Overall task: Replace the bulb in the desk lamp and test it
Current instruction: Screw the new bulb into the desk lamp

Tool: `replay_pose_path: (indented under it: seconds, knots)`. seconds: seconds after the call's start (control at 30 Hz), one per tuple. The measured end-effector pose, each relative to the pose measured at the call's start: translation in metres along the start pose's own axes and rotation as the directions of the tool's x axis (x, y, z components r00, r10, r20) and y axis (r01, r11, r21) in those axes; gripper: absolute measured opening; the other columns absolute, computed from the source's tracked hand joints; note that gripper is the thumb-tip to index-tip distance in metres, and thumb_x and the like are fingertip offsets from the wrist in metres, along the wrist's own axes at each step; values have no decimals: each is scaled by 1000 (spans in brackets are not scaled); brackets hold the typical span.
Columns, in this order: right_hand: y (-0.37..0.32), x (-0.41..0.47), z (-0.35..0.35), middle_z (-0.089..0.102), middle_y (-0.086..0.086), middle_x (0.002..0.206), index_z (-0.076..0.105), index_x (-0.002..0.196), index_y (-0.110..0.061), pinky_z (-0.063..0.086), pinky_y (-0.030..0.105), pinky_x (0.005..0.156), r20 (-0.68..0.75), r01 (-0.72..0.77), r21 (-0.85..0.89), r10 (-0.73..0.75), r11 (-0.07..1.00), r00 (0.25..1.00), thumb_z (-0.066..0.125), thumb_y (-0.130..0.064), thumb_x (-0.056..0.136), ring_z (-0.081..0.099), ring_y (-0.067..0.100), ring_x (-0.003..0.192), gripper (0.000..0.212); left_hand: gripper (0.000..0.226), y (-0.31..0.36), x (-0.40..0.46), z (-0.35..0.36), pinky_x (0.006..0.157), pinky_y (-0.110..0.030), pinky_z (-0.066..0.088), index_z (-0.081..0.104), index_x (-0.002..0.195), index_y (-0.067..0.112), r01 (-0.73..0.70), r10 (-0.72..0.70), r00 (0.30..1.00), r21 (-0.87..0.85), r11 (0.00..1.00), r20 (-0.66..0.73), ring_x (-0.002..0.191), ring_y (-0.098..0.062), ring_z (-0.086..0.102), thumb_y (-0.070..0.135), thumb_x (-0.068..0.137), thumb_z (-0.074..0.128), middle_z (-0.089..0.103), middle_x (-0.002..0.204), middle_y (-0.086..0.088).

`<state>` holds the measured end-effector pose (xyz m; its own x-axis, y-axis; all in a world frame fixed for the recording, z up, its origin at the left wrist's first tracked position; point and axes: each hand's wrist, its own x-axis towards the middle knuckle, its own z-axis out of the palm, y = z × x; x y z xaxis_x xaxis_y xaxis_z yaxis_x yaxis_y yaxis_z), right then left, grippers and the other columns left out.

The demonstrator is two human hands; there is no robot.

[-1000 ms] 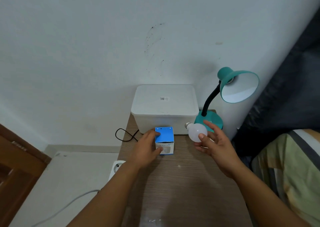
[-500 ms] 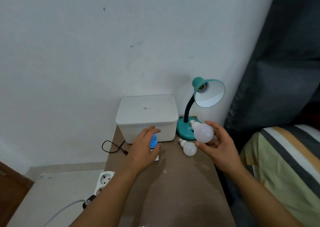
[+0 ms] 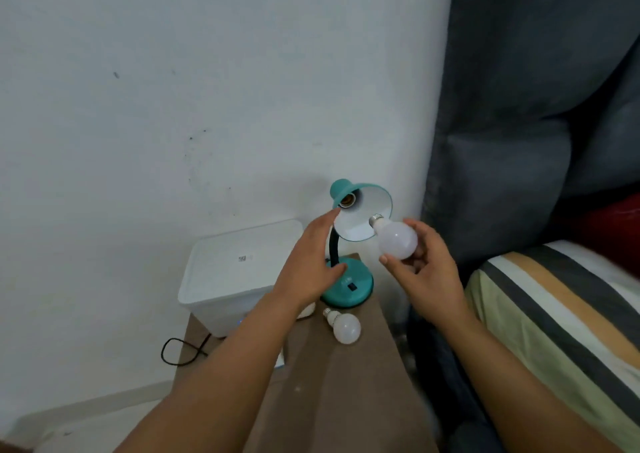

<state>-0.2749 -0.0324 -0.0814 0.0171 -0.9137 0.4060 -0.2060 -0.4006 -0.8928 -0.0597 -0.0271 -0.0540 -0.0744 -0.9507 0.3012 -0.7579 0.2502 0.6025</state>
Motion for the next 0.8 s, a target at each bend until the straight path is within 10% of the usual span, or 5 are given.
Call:
replay_pose_path:
  seconds: [0.2,0.43,0.8]
  knots:
    - [10,29,23,42,-11,126,50,136,-26,46,5,84,-19,109,-187,-115,976,993,82,-30,78,53,5,106,66,112,-1,35,-1,117,-18,16,10,158,35,-82,82,997,86,993,6,151,-10,17,14,76,84,18,166,6]
    - [24,52,39,50,-7,131,50,139,-26,56,34,80,10,125,-224,-126,967,992,79,-38,80,57,8,95,66,102,-4,52,-4,120,-26,25,18,158,30,-153,150,988,115,982,35,148,-12,27,12,79,81,28,163,3]
    - [25,63,57,53,-2,131,51,138,-22,55,27,83,-33,129,-262,-143,956,989,79,-40,80,54,7,101,67,96,-15,59,-7,115,-40,40,23,156,36,-223,219,974,85,971,49,142,-15,41,19,82,81,39,158,3]
